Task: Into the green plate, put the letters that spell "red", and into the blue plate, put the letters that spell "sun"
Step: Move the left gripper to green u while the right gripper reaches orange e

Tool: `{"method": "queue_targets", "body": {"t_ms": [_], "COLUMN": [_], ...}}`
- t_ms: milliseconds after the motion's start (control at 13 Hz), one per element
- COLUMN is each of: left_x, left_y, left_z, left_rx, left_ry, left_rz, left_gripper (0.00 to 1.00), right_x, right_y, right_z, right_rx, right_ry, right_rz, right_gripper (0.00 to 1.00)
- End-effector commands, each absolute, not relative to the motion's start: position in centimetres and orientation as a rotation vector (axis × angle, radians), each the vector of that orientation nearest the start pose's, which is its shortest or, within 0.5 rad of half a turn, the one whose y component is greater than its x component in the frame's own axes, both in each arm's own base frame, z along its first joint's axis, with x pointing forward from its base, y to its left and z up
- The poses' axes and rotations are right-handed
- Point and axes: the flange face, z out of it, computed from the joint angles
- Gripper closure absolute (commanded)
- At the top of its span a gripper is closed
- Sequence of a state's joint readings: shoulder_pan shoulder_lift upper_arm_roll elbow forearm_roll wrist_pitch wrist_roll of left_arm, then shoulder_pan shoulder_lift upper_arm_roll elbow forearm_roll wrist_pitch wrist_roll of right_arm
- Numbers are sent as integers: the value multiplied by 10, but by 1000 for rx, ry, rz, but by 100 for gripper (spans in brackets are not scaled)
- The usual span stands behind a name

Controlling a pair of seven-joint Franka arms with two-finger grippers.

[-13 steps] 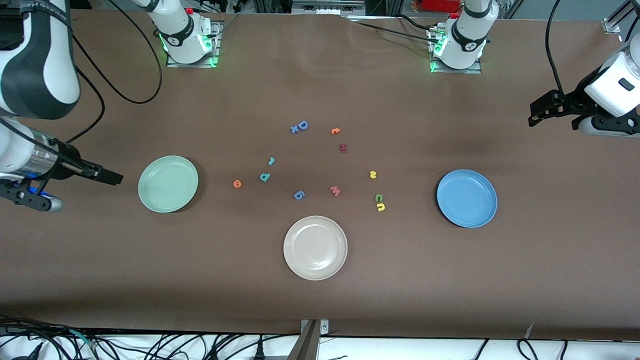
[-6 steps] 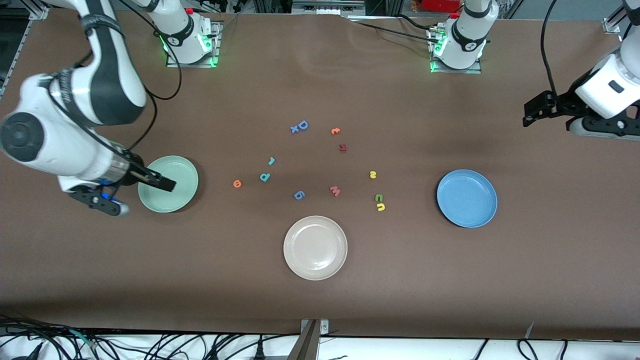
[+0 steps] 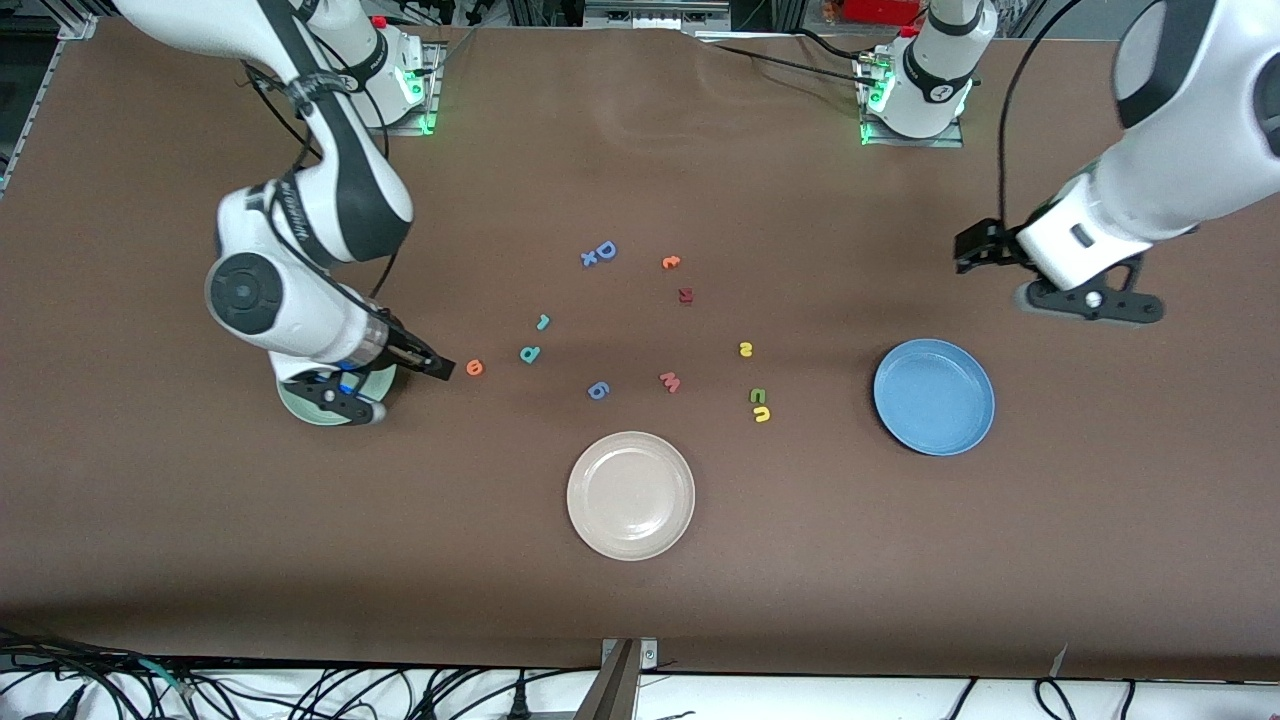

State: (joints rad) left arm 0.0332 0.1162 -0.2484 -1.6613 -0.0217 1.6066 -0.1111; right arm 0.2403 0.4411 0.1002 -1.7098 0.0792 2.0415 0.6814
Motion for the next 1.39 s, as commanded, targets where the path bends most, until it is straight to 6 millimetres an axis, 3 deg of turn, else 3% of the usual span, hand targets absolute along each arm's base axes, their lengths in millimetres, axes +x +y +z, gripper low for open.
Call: {"method": "queue_targets", "body": {"t_ms": [0,232,386,540,695,926,1158,1312], "left_x": [580,585,584,598,609,605,598,596], "left_y": [-163,-219,-259,-267,-278,-309,-320,-324], "left_z": [484,435,390,358,328,273,222,207], "left_rx": [-3166,-3151,-3100,-3134,-3176,-3157,-3097,-3119], "left_ry": [86,10,100,76,-2,-21,-9,-4], "left_rz": [294,305,291,222,155,92,87,72], "left_gripper": [0,0,0,0,0,0,0,1], "right_x": [604,592,586,581,579,575,568,567], "right_y": [225,228,244,255,251,249,245,244], "right_z": [282,245,227,212,208,195,182,177], "right_rx": [-3028,-3042,-3027,-3012,-3030,-3022,-3035,-3040], "right_ry": [594,593,642,689,663,638,563,560], "right_rz": [203,270,288,303,300,184,170,179], "right_gripper": [1,1,1,2,5,5,4,5]}}
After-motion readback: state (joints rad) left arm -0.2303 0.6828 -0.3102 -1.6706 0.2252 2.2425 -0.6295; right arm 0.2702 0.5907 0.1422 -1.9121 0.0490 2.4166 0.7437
